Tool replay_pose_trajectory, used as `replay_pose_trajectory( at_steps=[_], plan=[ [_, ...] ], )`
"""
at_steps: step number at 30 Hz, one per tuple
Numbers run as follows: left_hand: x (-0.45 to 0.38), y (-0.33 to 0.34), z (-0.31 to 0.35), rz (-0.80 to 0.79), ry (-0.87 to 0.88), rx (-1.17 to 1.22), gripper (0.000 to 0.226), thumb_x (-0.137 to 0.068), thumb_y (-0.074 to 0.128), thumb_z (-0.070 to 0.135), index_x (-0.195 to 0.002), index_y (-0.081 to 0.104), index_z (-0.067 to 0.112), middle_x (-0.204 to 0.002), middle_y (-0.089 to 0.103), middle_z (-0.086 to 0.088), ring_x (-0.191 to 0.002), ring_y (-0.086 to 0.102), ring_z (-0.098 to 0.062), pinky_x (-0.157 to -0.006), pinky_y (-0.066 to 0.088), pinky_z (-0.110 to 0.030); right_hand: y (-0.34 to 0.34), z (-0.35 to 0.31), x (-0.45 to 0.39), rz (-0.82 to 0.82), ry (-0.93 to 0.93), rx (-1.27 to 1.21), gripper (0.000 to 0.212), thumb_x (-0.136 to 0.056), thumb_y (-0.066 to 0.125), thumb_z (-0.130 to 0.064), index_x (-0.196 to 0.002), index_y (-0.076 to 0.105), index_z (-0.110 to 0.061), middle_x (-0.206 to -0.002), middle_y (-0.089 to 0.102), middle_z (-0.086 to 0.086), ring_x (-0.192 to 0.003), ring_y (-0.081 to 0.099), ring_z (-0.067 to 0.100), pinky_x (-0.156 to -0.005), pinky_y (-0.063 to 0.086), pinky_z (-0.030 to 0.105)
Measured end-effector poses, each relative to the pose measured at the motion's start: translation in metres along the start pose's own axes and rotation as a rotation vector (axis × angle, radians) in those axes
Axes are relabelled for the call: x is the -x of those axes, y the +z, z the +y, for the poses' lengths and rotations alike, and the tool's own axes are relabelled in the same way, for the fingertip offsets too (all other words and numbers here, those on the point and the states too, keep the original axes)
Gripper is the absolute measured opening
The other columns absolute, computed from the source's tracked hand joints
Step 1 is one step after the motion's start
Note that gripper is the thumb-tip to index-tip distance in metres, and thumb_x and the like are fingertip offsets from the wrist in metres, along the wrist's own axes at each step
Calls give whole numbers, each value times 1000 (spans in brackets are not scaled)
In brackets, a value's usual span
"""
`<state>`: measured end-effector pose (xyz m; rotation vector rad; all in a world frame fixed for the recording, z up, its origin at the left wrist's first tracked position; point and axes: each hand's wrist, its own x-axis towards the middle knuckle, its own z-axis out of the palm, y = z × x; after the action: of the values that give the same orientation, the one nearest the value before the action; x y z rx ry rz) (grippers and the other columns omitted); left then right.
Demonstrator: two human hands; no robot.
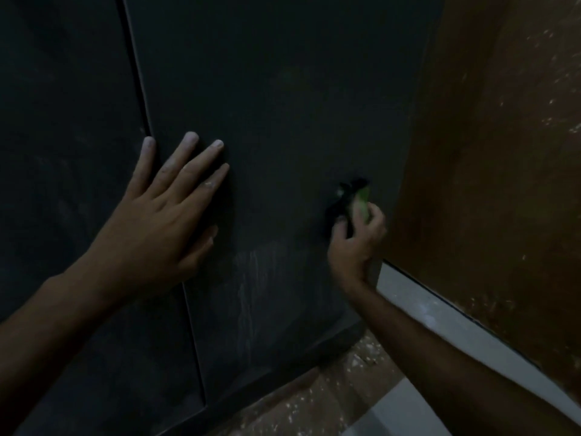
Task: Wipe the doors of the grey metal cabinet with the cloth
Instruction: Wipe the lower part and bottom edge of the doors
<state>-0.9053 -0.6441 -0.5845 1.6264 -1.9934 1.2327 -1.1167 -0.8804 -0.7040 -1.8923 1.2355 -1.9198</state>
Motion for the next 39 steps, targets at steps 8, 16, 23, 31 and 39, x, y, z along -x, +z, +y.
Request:
replay_pose_trajectory(
  at_steps=[8,16,23,31,39],
  plan=[
    [2,-4,-3,-5,7,24,78,-95,41,44,-159,36,1,-172,21,-17,-162,9,-35,-130,-2,-59,-9,42,29,-92,268,-1,51,-101,58,-17,-150,44,-11,-128,38,7,-110,48,16,-90,42,23],
    [20,-3,-1,-70,41,24,79,-94,40,47,-159,37,2,-173,19,-18,-163,5,-36,-131,1,-57,-13,32,68,-314,-293,126,55,-94,53,-20,-147,40,-23,-139,41,19,-119,50,33,-96,52,43],
    [26,-3,1,-65,16,31,74,-96,40,42,-157,40,1,-172,19,-20,-162,6,-36,-132,2,-54,-4,-10,11,-54,259,36,49,-97,57,-6,-145,50,-12,-142,41,18,-124,43,31,-99,35,28],
    [29,-7,2,-26,-41,14,71,-97,39,37,-157,38,-1,-170,25,-22,-161,12,-38,-131,7,-56,-31,23,52,-424,-467,201,34,-103,47,-36,-116,71,-16,-120,58,15,-103,58,19,-90,53,42],
    [37,-17,-4,-51,-36,-28,75,-90,49,27,-158,36,-2,-170,24,-22,-160,13,-40,-130,7,-56,19,-75,62,-179,-643,-46,35,-97,56,-15,-131,65,-20,-126,55,20,-109,46,31,-94,46,38]
  ],
)
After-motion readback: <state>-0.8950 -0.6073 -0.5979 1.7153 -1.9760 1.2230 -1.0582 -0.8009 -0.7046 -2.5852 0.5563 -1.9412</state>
